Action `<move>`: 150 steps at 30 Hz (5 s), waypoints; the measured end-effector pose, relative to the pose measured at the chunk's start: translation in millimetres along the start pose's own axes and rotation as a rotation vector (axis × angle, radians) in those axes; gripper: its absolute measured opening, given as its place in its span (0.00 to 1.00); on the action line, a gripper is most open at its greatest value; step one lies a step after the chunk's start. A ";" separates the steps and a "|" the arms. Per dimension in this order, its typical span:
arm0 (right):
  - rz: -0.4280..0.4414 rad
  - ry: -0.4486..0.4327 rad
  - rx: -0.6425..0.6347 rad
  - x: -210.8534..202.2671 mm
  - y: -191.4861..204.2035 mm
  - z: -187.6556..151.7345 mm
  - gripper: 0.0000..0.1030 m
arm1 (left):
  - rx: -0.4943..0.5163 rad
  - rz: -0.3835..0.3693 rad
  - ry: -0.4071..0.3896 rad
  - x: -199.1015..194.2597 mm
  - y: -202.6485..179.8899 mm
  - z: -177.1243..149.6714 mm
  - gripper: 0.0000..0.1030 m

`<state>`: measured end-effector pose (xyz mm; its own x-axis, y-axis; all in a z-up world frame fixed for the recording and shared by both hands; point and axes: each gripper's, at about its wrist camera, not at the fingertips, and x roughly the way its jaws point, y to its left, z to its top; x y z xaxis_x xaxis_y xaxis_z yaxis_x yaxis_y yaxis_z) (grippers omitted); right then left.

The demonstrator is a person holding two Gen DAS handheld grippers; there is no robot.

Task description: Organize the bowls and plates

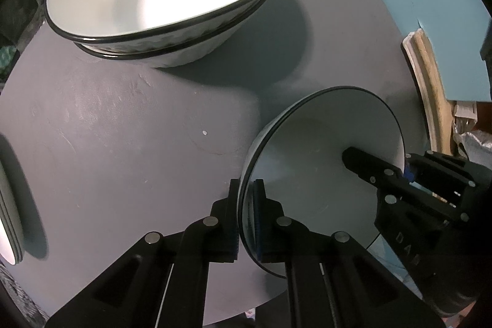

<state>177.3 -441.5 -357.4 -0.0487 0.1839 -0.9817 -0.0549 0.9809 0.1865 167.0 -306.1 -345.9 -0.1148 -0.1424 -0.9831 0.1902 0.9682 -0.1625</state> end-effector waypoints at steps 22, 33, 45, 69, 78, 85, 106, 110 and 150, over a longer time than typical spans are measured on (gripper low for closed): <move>0.028 -0.014 -0.002 -17.0 -6.1 7.8 0.07 | -0.045 -0.003 -0.021 -24.7 4.3 -9.9 0.07; 0.032 -0.054 -0.020 -53.2 -2.8 17.9 0.07 | -0.067 -0.011 -0.069 -58.9 20.0 -9.0 0.07; 0.038 -0.092 -0.062 -82.7 2.3 23.8 0.07 | -0.043 -0.027 -0.133 -91.1 26.9 -2.1 0.07; 0.021 -0.105 -0.150 -93.9 41.6 79.8 0.07 | -0.101 0.004 -0.177 -116.2 55.0 39.2 0.07; 0.021 -0.083 -0.192 -86.2 54.1 104.6 0.07 | -0.144 0.025 -0.168 -112.6 72.6 60.3 0.07; 0.026 -0.042 -0.207 -74.2 63.3 118.1 0.07 | -0.170 0.050 -0.150 -106.1 81.9 70.0 0.07; 0.024 0.048 -0.190 -56.9 55.9 135.1 0.08 | -0.146 0.092 -0.097 -90.4 72.7 87.6 0.08; 0.033 0.077 -0.186 -54.0 54.3 136.0 0.10 | -0.139 0.099 -0.072 -86.2 71.4 90.0 0.09; -0.005 0.054 -0.112 -79.6 45.6 134.0 0.40 | -0.178 0.108 -0.153 -119.8 78.2 71.2 0.29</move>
<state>312.4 -403.0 -275.8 -0.1015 0.1727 -0.9797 -0.1657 0.9681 0.1878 265.0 -227.9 -246.8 0.0485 -0.0522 -0.9975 0.0177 0.9985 -0.0514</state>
